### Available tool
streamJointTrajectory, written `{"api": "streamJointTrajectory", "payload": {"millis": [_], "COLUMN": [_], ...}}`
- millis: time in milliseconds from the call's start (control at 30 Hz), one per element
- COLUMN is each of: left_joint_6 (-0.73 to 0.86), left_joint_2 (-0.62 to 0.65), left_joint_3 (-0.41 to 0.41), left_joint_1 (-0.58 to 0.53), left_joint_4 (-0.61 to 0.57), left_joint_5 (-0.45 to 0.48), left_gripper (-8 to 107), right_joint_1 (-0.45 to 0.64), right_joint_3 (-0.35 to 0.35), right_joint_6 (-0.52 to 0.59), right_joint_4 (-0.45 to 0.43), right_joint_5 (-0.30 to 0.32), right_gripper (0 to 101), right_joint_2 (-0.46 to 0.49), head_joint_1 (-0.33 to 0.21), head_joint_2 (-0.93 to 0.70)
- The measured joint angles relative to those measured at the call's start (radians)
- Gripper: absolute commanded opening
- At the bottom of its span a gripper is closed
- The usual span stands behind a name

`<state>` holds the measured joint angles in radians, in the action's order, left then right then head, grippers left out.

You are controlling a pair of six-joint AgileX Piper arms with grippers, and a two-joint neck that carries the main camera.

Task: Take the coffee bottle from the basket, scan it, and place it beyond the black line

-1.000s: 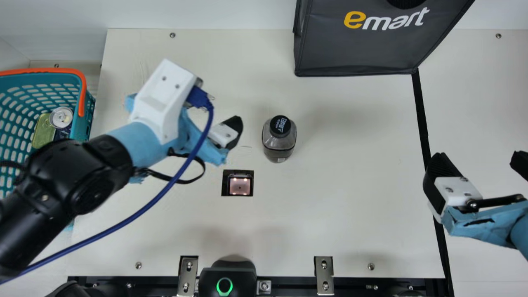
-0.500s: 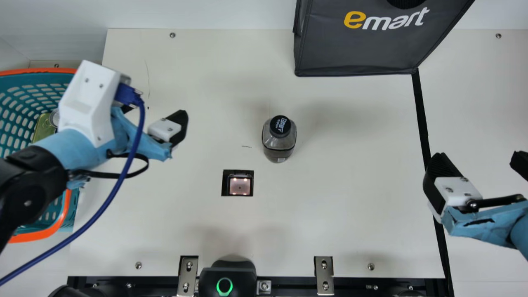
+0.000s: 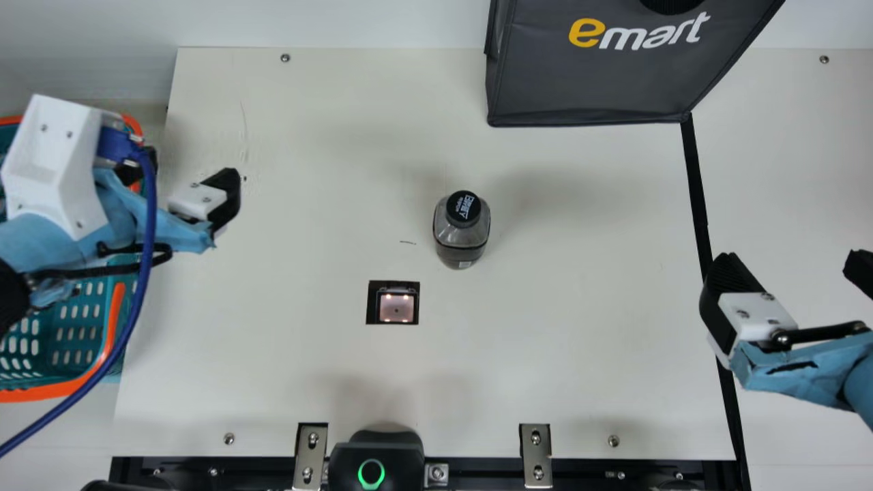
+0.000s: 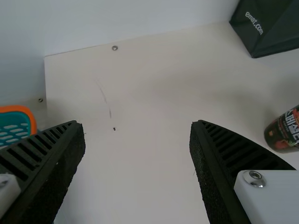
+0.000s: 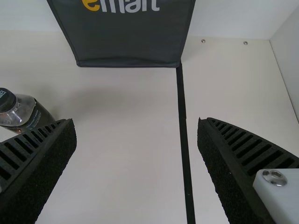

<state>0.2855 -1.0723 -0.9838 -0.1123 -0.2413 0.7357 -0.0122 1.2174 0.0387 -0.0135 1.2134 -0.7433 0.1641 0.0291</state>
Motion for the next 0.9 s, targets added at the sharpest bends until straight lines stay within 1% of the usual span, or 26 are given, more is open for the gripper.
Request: {"api": "streamJointTrajectory", "payload": {"millis": [200, 400, 733, 900], "left_joint_6": [0.060, 0.101, 0.128, 0.130], "left_joint_2": [0.029, 0.059, 0.113, 0.149], "left_joint_3": [0.018, 0.047, 0.090, 0.128], "left_joint_1": [0.059, 0.095, 0.131, 0.142], "left_joint_4": [-0.021, -0.040, -0.041, -0.041], "left_joint_5": [0.000, -0.006, -0.016, -0.027], "left_gripper": [90, 90, 90, 90], "right_joint_1": [0.000, 0.000, 0.000, 0.000], "right_joint_3": [0.000, 0.000, 0.000, 0.000], "right_joint_6": [0.000, 0.000, 0.000, 0.000], "right_joint_4": [0.000, 0.000, 0.000, 0.000], "right_joint_5": [0.000, 0.000, 0.000, 0.000], "right_gripper": [91, 91, 91, 91], "right_joint_2": [0.000, 0.000, 0.000, 0.000], "head_joint_1": [0.000, 0.000, 0.000, 0.000], "head_joint_2": [0.000, 0.000, 0.000, 0.000]}}
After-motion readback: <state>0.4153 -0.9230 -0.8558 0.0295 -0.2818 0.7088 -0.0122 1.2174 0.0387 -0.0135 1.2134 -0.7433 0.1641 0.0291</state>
